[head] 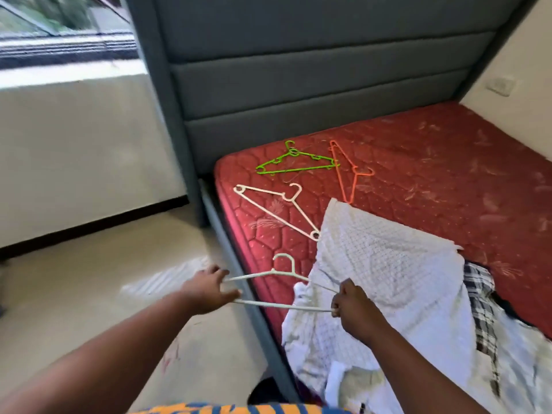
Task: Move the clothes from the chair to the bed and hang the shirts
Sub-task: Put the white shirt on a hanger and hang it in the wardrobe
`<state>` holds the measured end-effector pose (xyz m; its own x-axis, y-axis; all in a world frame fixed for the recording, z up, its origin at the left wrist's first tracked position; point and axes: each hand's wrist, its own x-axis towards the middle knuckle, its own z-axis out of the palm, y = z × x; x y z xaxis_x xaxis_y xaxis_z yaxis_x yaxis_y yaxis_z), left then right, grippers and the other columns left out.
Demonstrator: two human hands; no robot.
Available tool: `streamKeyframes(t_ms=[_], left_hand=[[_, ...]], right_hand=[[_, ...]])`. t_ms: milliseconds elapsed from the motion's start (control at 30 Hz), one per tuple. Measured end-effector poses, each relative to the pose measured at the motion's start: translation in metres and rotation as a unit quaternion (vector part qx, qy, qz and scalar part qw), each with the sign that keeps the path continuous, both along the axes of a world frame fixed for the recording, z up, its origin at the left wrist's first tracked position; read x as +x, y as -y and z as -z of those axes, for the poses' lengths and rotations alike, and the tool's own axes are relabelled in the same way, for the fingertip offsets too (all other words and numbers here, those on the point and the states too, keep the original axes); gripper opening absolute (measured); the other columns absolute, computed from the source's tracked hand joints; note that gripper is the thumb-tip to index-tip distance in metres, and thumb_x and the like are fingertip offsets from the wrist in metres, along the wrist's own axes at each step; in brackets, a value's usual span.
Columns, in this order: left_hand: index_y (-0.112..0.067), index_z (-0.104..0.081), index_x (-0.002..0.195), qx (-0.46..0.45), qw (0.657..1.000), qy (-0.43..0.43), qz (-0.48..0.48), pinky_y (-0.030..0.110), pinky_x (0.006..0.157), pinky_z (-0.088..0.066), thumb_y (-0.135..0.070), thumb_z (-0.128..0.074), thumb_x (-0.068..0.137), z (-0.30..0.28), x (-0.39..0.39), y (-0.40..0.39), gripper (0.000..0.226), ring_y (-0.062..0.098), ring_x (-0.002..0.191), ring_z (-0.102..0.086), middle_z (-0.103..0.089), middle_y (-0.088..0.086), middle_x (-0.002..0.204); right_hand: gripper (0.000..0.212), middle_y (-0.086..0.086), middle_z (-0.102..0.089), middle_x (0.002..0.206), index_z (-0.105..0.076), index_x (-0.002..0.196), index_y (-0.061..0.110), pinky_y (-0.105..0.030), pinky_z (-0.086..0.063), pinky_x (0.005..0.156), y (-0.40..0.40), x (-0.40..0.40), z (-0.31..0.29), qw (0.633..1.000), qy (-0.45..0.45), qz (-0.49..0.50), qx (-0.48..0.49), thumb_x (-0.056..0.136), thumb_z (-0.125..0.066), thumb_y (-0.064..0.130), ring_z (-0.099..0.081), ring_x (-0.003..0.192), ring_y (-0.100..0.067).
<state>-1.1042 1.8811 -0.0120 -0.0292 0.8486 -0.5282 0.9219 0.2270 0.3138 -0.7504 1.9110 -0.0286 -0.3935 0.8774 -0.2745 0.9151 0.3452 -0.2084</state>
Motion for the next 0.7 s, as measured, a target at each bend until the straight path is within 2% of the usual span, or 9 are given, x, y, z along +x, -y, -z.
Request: streamKeyframes(t_ms=[133, 200, 267, 300, 400, 467, 567, 633, 700], left_hand=[[-0.023, -0.014, 0.156, -0.126, 0.99, 0.034, -0.06, 0.042, 0.117, -0.025, -0.099, -0.054, 0.035, -0.01, -0.006, 0.064, 0.148, 0.03, 0.146, -0.021, -0.018, 0.007, 0.16], [-0.02, -0.008, 0.156, -0.166, 0.976, 0.091, -0.103, 0.039, 0.117, -0.027, -0.096, -0.061, 0.018, -0.012, -0.006, 0.083, 0.166, 0.028, 0.145, -0.027, -0.021, 0.009, 0.16], [-0.019, -0.011, 0.155, -0.198, 0.957, 0.146, -0.152, 0.037, 0.105, -0.042, -0.082, -0.079, 0.031, -0.01, 0.004, 0.103, 0.155, 0.025, 0.125, -0.052, -0.042, 0.01, 0.148], [-0.018, -0.022, 0.15, -0.215, 0.947, 0.165, -0.171, 0.034, 0.089, -0.051, -0.073, -0.084, 0.041, -0.01, 0.013, 0.113, 0.137, 0.022, 0.102, -0.063, -0.056, 0.008, 0.13], [-0.012, -0.056, 0.094, -0.203, 0.935, 0.188, -0.223, 0.024, 0.053, -0.038, -0.063, -0.083, 0.057, 0.006, 0.042, 0.138, 0.069, 0.014, 0.057, -0.047, -0.053, 0.004, 0.075], [-0.015, -0.057, 0.076, -0.128, 0.948, 0.155, -0.247, 0.026, 0.056, -0.034, -0.065, -0.072, 0.073, 0.013, 0.071, 0.155, 0.052, 0.015, 0.06, -0.049, -0.053, 0.0, 0.067], [-0.021, -0.067, 0.073, -0.053, 0.962, 0.085, -0.253, 0.027, 0.063, -0.038, -0.062, -0.042, 0.094, 0.013, 0.118, 0.173, 0.053, 0.017, 0.077, -0.061, -0.064, -0.001, 0.074], [-0.02, -0.066, 0.072, -0.034, 0.961, 0.077, -0.262, 0.027, 0.063, -0.038, -0.056, -0.037, 0.099, 0.01, 0.145, 0.182, 0.053, 0.017, 0.078, -0.06, -0.063, -0.002, 0.072], [-0.017, -0.065, 0.073, -0.011, 0.96, 0.062, -0.272, 0.029, 0.065, -0.041, -0.058, -0.038, 0.097, 0.008, 0.158, 0.194, 0.054, 0.016, 0.073, -0.06, -0.064, -0.002, 0.071]], right_hand=[[0.009, -0.011, -0.052, 0.106, -0.07, 0.087, 0.008, -0.038, -0.046, 0.063, 0.032, -0.024, -0.013, 0.995, -0.002, -0.095, 0.018, 0.082, -0.066, 0.001, -0.056, 0.094, -0.033], [0.009, -0.008, -0.051, 0.107, -0.07, 0.091, 0.01, -0.037, -0.044, 0.065, 0.04, -0.026, -0.021, 0.991, 0.009, -0.133, 0.03, 0.086, -0.063, 0.006, -0.054, 0.095, -0.03], [0.012, -0.006, -0.05, 0.108, -0.07, 0.094, 0.012, -0.036, -0.042, 0.064, 0.046, -0.02, -0.024, 0.986, 0.011, -0.166, 0.031, 0.088, -0.06, 0.006, -0.052, 0.095, -0.027], [0.012, -0.006, -0.05, 0.107, -0.07, 0.093, 0.012, -0.036, -0.041, 0.063, 0.05, -0.015, -0.023, 0.983, 0.011, -0.179, 0.032, 0.088, -0.061, 0.006, -0.052, 0.093, -0.027], [0.009, -0.003, -0.052, 0.096, -0.071, 0.085, 0.015, -0.034, -0.04, 0.058, 0.057, 0.014, -0.012, 0.981, -0.015, -0.191, 0.035, 0.082, -0.071, 0.007, -0.055, 0.081, -0.025], [0.011, -0.001, -0.054, 0.094, -0.072, 0.084, 0.018, -0.032, -0.041, 0.055, 0.06, 0.039, -0.001, 0.98, -0.028, -0.195, 0.025, 0.077, -0.076, 0.01, -0.059, 0.076, -0.024], [0.039, -0.002, -0.049, 0.128, -0.062, 0.122, 0.019, -0.036, -0.051, 0.075, 0.068, 0.076, 0.02, 0.991, -0.026, -0.133, -0.006, 0.084, -0.07, 0.017, -0.061, 0.101, -0.027], [0.067, -0.009, -0.04, 0.141, -0.044, 0.142, 0.016, -0.042, -0.051, 0.083, 0.07, 0.101, 0.035, 0.996, 0.001, -0.092, 0.006, 0.081, -0.073, 0.02, -0.057, 0.111, -0.034], [0.073, -0.013, -0.045, 0.14, -0.04, 0.146, 0.014, -0.043, -0.05, 0.082, 0.067, 0.12, 0.048, 0.998, 0.03, -0.055, 0.024, 0.081, -0.072, 0.016, -0.059, 0.11, -0.034]])
